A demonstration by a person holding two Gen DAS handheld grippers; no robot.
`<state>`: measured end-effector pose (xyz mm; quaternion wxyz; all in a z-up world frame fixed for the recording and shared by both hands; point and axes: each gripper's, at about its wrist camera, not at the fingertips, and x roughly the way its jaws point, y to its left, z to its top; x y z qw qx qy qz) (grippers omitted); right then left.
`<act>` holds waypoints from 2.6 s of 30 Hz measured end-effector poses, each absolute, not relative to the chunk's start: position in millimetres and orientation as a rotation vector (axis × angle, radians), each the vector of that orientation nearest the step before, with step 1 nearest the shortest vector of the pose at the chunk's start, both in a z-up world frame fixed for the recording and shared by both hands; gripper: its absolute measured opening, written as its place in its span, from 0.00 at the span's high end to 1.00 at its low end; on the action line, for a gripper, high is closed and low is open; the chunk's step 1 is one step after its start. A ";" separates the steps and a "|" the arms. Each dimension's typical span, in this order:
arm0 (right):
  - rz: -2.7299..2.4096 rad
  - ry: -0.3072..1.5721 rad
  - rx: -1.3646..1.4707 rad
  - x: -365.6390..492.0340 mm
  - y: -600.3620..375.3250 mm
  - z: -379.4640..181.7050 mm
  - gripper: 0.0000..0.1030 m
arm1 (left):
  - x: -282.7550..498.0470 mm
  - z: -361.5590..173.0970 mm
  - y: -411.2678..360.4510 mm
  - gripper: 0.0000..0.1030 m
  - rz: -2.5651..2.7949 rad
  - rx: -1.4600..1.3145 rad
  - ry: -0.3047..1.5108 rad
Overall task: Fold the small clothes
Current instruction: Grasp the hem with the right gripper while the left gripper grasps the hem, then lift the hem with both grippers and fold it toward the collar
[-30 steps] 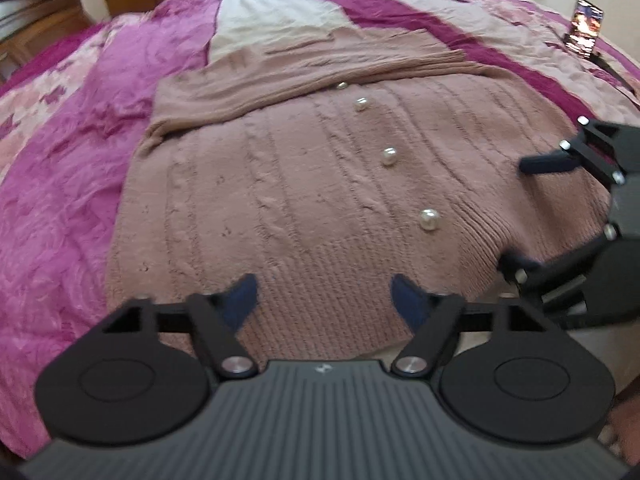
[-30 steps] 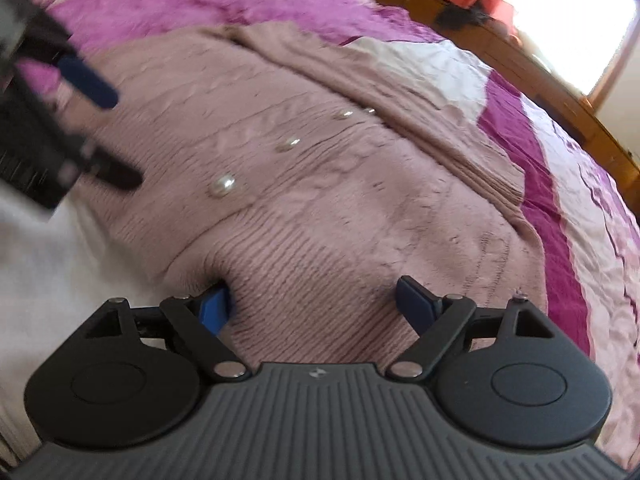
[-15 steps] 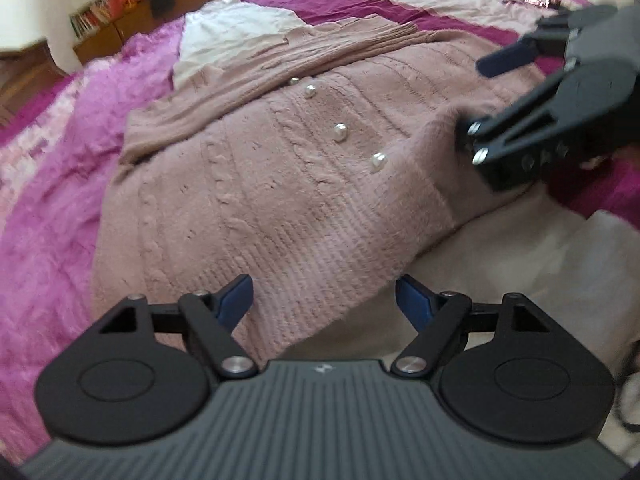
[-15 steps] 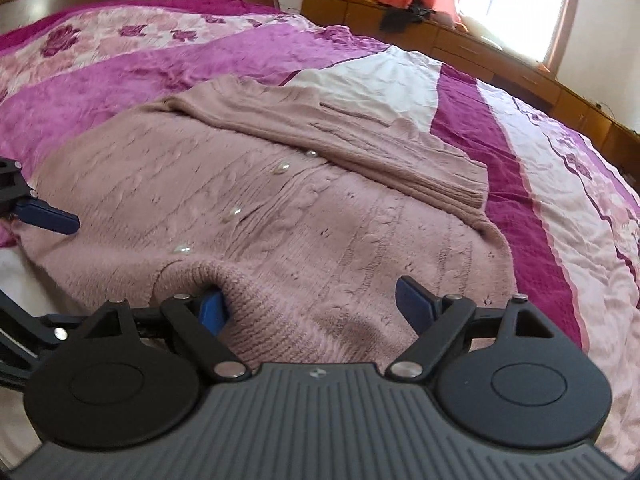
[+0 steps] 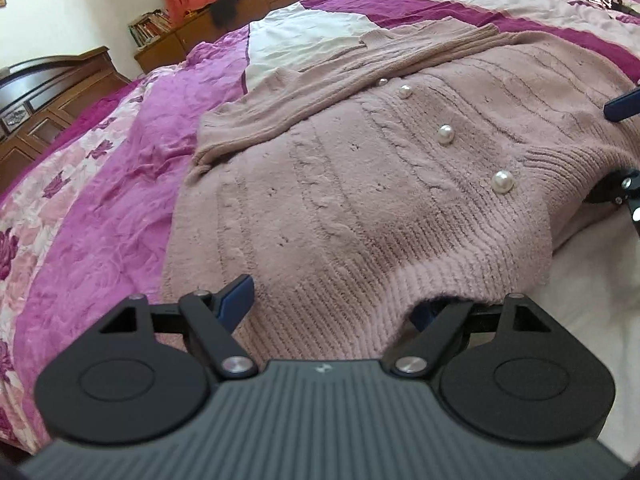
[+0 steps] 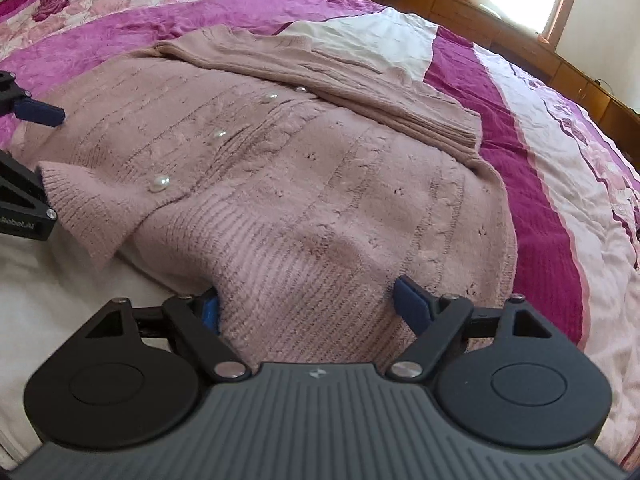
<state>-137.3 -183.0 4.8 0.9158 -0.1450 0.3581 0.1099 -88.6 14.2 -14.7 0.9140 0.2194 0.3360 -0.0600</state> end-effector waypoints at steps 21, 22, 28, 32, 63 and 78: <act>0.236 0.627 -0.156 -129.8 -196.9 43.7 0.94 | -81.4 29.5 10.2 0.90 -0.212 0.289 0.614; 0.237 0.619 -0.151 -129.2 -197.1 46.6 0.94 | -79.8 33.5 10.3 0.90 -0.211 0.281 0.606; 0.228 0.560 -0.119 -121.3 -199.4 63.2 0.95 | -73.0 48.7 8.7 0.90 -0.215 0.269 0.559; 0.221 0.531 -0.091 -114.2 -204.3 73.0 0.95 | -65.6 55.4 11.7 0.90 -0.209 0.238 0.550; 0.306 0.489 -0.033 -18.0 -208.3 111.8 0.96 | 12.0 93.7 11.7 0.93 -0.140 0.173 0.435; 0.427 0.614 -0.052 -65.6 -160.4 39.4 0.20 | 10.9 82.9 8.7 0.93 -0.130 0.201 0.442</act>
